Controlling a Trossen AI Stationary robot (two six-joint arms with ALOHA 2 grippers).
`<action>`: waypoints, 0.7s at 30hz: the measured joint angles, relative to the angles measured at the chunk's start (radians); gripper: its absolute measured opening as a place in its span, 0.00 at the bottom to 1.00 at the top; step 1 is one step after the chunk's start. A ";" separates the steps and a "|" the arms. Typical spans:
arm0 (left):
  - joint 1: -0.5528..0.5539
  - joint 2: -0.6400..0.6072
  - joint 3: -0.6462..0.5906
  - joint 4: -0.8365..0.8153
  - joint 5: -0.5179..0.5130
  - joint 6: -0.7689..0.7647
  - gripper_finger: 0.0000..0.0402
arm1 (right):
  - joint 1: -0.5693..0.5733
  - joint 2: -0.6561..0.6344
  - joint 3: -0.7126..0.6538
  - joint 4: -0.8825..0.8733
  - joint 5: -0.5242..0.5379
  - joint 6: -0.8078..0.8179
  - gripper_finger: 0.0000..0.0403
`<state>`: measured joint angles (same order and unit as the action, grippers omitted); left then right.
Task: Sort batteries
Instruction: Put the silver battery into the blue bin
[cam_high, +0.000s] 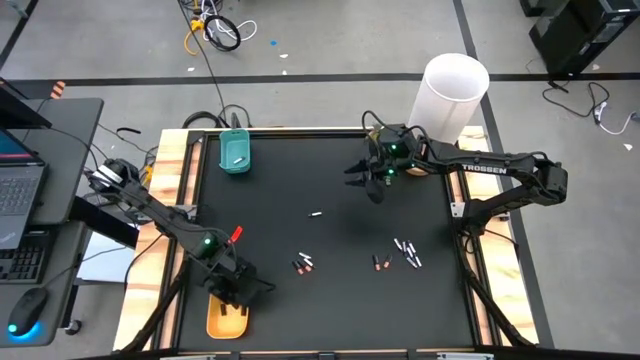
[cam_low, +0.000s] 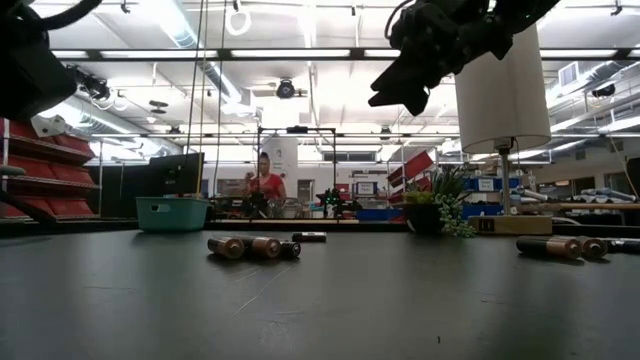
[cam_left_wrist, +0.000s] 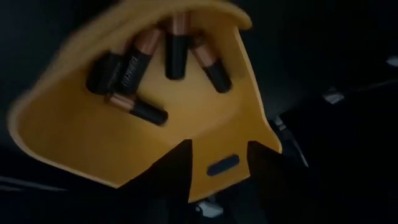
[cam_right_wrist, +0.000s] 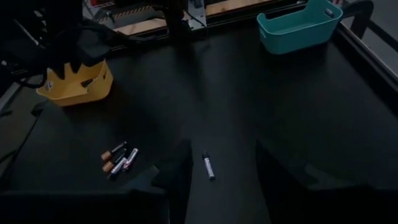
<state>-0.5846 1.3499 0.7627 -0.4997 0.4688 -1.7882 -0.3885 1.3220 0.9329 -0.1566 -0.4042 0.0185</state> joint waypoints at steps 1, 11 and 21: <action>0.000 0.000 0.005 0.007 0.015 0.000 0.43 | 0.000 0.000 0.000 0.001 0.000 0.000 0.40; 0.092 -0.015 0.151 0.297 0.013 -0.024 0.40 | 0.000 0.000 0.000 -0.001 0.002 0.045 0.39; 0.310 0.006 0.163 0.334 -0.345 0.102 0.40 | 0.071 -0.061 0.000 -0.236 0.003 0.157 0.32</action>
<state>-0.2742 1.3556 0.9260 -0.1656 0.1243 -1.6858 -0.3180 1.2608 0.9329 -0.3927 -0.4016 0.1758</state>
